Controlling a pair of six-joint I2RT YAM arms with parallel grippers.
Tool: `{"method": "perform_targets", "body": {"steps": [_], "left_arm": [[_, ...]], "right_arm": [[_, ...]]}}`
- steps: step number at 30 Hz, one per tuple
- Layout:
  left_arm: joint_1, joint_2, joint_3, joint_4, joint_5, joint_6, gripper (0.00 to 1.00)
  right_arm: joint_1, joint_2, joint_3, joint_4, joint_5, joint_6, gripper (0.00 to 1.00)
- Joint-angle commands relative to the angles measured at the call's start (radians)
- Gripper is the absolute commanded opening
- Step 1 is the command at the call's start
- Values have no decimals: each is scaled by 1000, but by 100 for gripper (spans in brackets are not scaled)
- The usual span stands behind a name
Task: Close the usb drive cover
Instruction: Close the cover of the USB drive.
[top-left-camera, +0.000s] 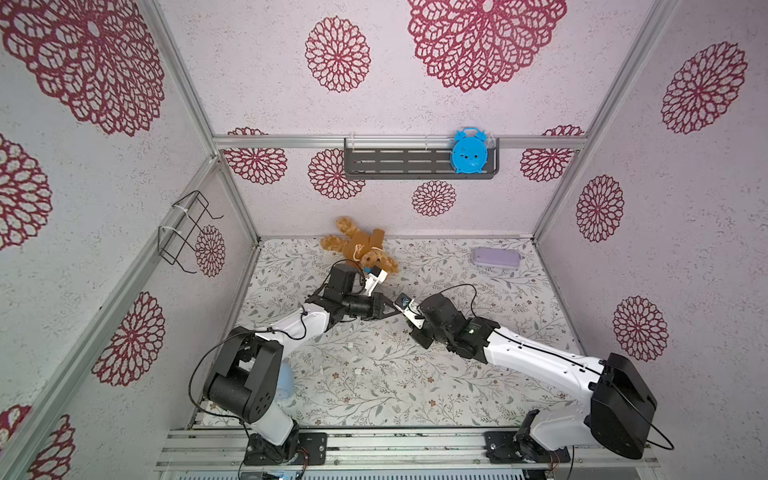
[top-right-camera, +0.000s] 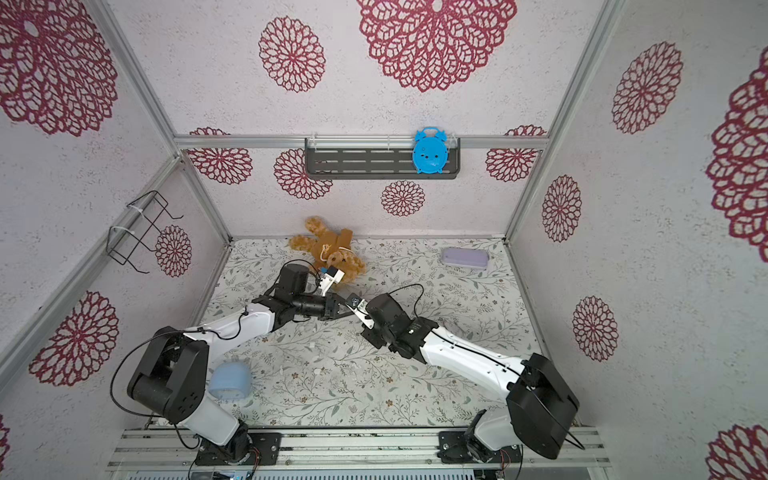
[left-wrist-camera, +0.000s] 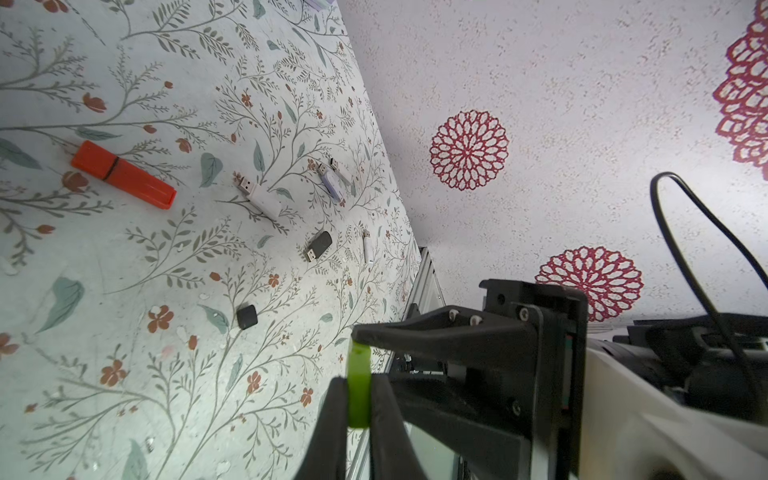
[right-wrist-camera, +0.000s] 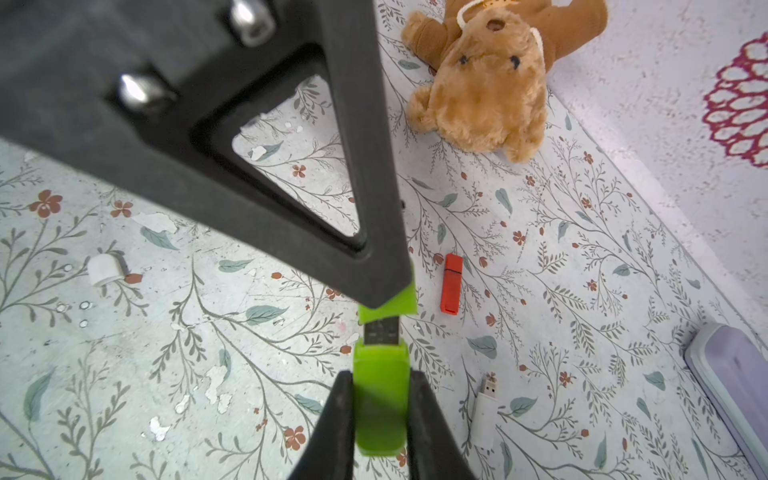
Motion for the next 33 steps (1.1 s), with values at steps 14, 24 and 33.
{"method": "perform_targets", "body": {"steps": [14,24,33], "left_arm": [[-35,22,17,-55,27,32,10],[-35,21,37,-79,-10,2,11],[-39,28,34,-38,17,-24,12]], "right_arm": [[15,-40,71,125,-34,-67,20],[17,-45,57,123,21,-90,19],[19,-56,50,196,-10,-69,19]]}}
